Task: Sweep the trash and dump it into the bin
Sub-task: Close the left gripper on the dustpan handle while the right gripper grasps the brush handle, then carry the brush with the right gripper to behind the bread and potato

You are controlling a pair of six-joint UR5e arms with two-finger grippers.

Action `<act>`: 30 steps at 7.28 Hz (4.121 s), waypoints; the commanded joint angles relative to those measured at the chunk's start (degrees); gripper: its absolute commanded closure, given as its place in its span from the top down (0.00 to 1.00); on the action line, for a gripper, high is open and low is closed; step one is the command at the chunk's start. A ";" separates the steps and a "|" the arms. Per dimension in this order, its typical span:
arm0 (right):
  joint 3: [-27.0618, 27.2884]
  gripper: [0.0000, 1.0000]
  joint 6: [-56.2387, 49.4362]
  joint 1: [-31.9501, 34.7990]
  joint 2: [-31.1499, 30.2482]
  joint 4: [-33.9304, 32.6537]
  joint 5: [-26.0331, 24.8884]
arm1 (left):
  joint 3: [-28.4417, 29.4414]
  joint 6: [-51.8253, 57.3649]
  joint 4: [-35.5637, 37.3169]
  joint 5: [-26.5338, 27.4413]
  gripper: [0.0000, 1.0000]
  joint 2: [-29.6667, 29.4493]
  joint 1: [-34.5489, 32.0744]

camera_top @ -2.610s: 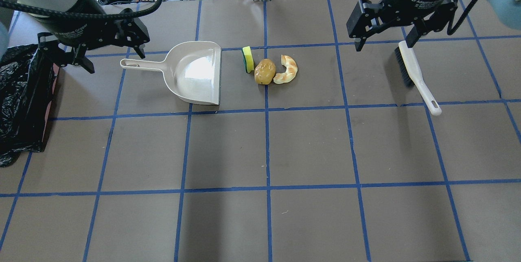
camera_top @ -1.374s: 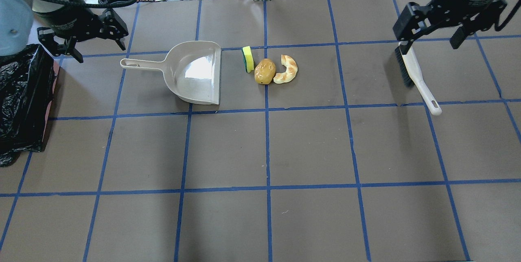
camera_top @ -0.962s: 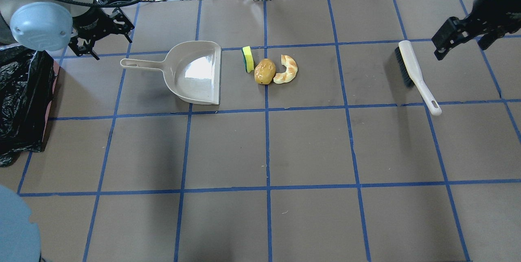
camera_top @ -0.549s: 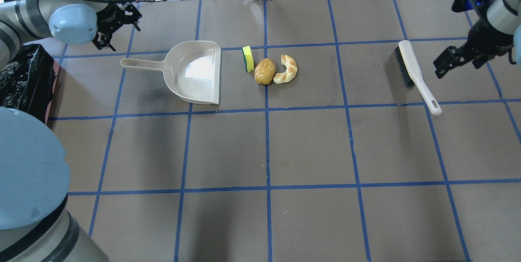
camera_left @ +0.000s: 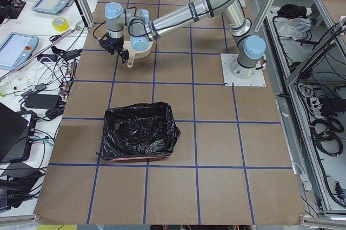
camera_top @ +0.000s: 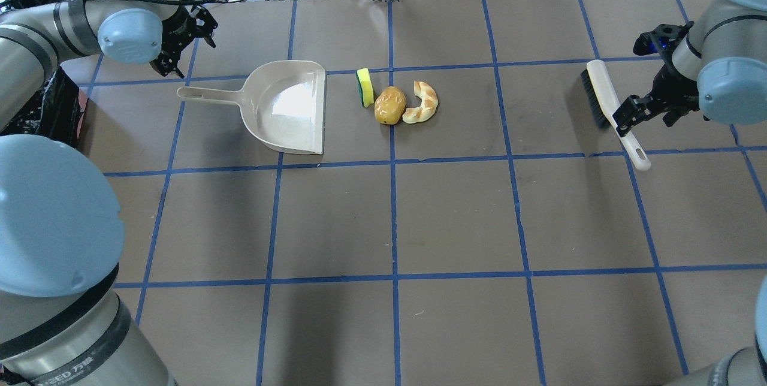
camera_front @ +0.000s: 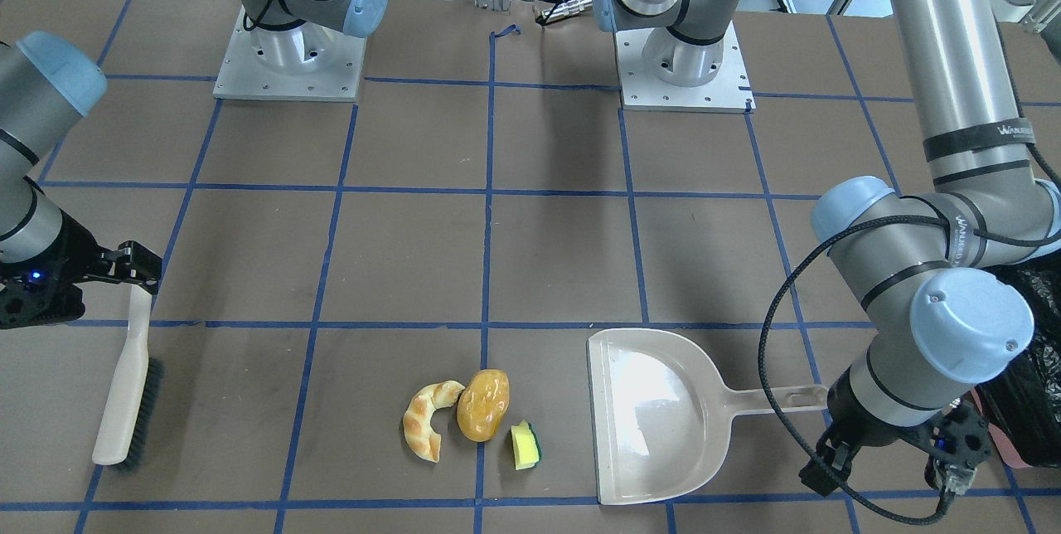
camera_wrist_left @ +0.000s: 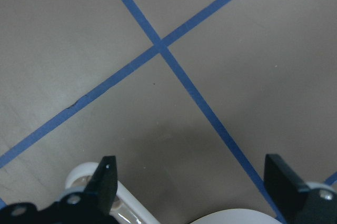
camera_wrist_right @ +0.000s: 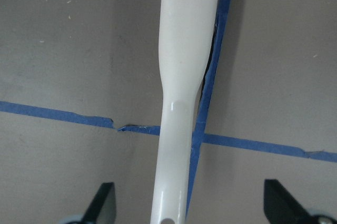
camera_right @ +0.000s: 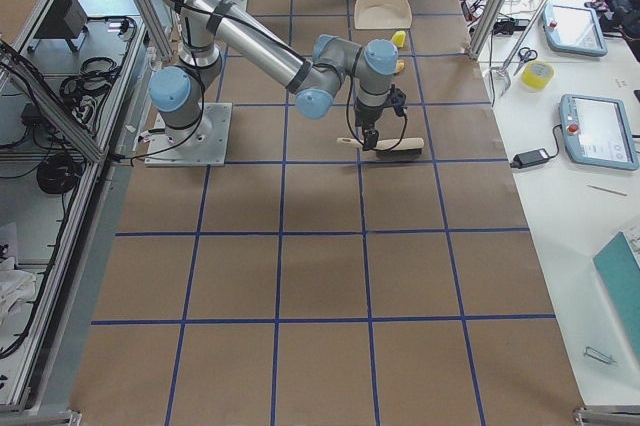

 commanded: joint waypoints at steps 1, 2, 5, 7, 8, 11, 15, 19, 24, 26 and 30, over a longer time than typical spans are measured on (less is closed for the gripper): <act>0.03 1.00 0.31 0.15 2.52 0.25 -0.08 | 0.33 -5.56 -7.49 -0.38 1.00 0.32 -0.87; 0.03 0.99 0.66 0.15 2.53 0.25 -0.17 | 2.17 -14.51 -10.52 -0.12 1.00 0.76 -0.96; 0.03 0.75 1.53 0.15 2.71 0.78 -0.26 | 3.60 -37.79 -8.11 0.15 1.00 -0.73 -0.96; 0.03 0.69 2.59 0.15 2.71 1.92 -0.26 | 2.98 -47.07 -2.99 0.23 1.00 -3.36 -1.14; 0.03 0.54 2.59 0.15 2.71 2.01 -0.17 | 2.37 -51.90 -6.48 0.32 1.00 -3.11 -1.14; -0.40 0.00 2.59 0.15 2.71 3.05 -1.04 | 2.36 -52.39 -12.13 0.85 1.00 -1.78 -1.14; -5.05 0.00 7.56 3.12 2.36 6.56 -1.59 | 1.84 -50.99 -12.21 4.01 0.99 -1.79 -1.14; -6.21 0.00 24.43 15.15 2.62 7.20 2.19 | 0.34 -51.07 -12.14 4.45 0.92 -1.52 -1.31; -13.92 0.00 36.76 26.32 10.16 7.54 6.24 | 0.87 -51.43 -11.96 3.93 0.40 -1.96 -2.54; -14.74 0.00 39.50 28.62 11.14 7.54 6.33 | 0.87 -51.60 -11.96 4.27 0.17 -1.87 -2.89; -15.00 0.00 45.29 30.91 11.50 7.98 6.33 | 0.78 -51.87 -13.62 7.33 0.04 -1.96 -3.86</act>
